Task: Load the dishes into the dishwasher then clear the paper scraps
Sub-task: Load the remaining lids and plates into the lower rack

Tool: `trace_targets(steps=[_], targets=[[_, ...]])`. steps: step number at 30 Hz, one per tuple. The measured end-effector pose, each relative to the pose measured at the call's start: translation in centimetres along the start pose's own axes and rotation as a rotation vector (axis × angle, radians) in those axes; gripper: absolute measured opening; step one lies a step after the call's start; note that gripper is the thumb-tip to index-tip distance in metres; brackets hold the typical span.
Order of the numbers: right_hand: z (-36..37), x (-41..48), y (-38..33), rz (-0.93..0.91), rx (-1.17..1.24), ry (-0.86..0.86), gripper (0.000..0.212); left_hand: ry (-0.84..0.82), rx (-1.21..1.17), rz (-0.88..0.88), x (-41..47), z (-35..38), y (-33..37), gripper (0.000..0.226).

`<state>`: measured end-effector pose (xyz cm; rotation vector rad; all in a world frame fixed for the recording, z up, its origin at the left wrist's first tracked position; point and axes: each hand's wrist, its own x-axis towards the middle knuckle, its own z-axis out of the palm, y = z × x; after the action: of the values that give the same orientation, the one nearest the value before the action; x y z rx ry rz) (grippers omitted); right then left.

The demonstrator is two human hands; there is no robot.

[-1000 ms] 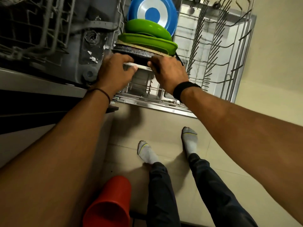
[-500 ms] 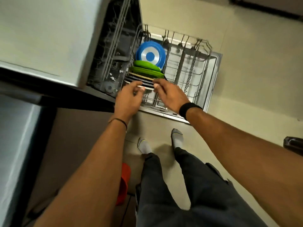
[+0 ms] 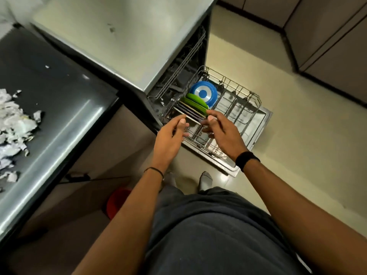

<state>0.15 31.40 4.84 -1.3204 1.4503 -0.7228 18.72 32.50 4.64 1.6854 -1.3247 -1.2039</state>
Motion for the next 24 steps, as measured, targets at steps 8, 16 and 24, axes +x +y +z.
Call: trace_targets(steps=[8, 16, 24], targets=[[5.1, 1.0, -5.7, -0.079, 0.126, -0.258, 0.035, 0.301, -0.223, -0.031, -3.7, -6.6, -1.7, 0.026], [19.5, -0.9, -13.2, -0.152, 0.165, -0.519, 0.036, 0.626, -0.449, -0.042, -12.1, -19.3, -5.6, 0.026], [35.8, -8.1, -18.7, -0.269, 0.081, -0.827, 0.039, 0.982, -0.573, -0.084, -24.1, -31.2, -11.7, 0.03]])
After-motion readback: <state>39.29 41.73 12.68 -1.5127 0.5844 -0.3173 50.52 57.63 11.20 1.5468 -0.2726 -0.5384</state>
